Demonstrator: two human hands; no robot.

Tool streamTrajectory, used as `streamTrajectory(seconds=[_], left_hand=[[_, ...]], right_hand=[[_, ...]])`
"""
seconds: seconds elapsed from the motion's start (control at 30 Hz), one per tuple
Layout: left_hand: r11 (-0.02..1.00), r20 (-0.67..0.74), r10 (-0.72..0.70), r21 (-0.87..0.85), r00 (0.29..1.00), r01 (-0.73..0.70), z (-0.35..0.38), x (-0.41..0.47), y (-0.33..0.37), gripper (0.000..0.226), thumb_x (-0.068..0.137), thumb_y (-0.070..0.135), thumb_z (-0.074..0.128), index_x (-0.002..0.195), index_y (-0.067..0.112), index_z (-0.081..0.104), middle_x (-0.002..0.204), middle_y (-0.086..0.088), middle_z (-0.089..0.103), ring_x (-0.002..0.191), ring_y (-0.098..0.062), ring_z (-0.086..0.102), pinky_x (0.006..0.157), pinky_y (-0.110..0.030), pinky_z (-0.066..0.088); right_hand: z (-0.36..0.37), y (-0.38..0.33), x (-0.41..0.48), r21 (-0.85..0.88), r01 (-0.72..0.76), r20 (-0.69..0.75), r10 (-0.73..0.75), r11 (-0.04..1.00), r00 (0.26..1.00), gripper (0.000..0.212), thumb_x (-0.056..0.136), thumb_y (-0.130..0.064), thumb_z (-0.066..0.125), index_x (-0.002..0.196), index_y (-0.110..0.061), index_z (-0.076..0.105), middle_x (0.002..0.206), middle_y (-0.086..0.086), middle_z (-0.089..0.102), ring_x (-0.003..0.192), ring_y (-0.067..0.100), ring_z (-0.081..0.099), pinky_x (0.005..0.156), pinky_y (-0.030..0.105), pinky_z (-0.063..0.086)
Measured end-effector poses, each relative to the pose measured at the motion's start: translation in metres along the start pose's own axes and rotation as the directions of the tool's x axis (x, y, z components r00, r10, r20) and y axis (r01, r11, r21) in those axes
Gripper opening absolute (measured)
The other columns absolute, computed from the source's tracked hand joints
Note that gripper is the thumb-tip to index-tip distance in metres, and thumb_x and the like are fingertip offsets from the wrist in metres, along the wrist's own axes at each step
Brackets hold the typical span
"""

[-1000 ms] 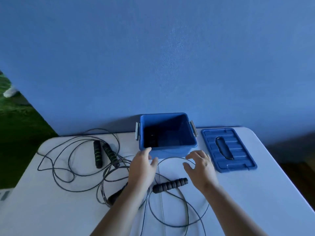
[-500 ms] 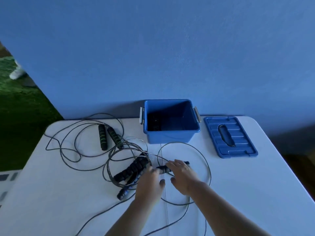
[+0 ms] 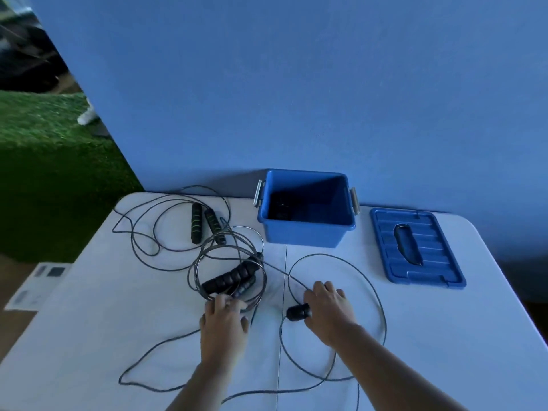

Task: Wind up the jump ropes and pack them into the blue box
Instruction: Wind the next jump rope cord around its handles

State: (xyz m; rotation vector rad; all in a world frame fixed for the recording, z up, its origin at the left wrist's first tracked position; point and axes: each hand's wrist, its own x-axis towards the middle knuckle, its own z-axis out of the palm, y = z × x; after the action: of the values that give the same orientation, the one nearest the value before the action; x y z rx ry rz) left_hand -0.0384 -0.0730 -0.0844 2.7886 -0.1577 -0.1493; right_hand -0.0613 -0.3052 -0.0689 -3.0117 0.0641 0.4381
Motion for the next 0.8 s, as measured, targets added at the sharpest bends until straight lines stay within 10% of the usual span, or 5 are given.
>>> streamTrajectory(seconds=[0.23, 0.47, 0.8], left_hand=[[0.997, -0.15, -0.032, 0.062, 0.988, 0.042, -0.016, 0.009, -0.016, 0.032, 0.08, 0.025, 0.073, 0.109, 0.035, 0.062, 0.12, 0.007, 0.045, 0.11, -0.021, 0.043, 0.086, -0.039, 0.047], [0.98, -0.069, -0.05, 0.191, 0.996, 0.062, -0.025, 0.031, -0.044, 0.03, 0.075, 0.032, 0.085, 0.101, 0.028, 0.068, 0.123, 0.002, 0.048, 0.103, -0.024, 0.048, 0.074, -0.038, 0.051], [0.99, -0.014, -0.137, -0.047, 0.99, 0.136, -0.033, 0.053, -0.07, 0.012, 0.089, 0.024, 0.069, 0.098, 0.02, 0.063, 0.106, 0.0, 0.061, 0.094, -0.023, 0.057, 0.071, -0.034, 0.05]], right_hand=[[-0.011, 0.021, -0.029, 0.284, -0.159, 0.029, 0.158, 0.946, 0.987, 0.033, 0.086, -0.036, 0.06, 0.102, -0.021, 0.035, 0.093, 0.002, 0.064, 0.076, 0.029, 0.055, 0.061, 0.032, 0.04], [-0.025, 0.062, -0.038, 0.613, -0.389, 0.012, 0.485, 0.687, 0.875, 0.016, 0.091, -0.033, 0.056, 0.094, -0.019, 0.049, 0.077, 0.004, 0.061, 0.069, 0.025, 0.058, 0.057, 0.034, 0.044], [-0.044, 0.073, -0.028, 0.797, -0.449, 0.107, 0.638, 0.404, 0.763, 0.015, 0.09, -0.03, 0.055, 0.091, -0.016, 0.05, 0.082, 0.013, 0.062, 0.067, 0.03, 0.059, 0.054, 0.032, 0.042]])
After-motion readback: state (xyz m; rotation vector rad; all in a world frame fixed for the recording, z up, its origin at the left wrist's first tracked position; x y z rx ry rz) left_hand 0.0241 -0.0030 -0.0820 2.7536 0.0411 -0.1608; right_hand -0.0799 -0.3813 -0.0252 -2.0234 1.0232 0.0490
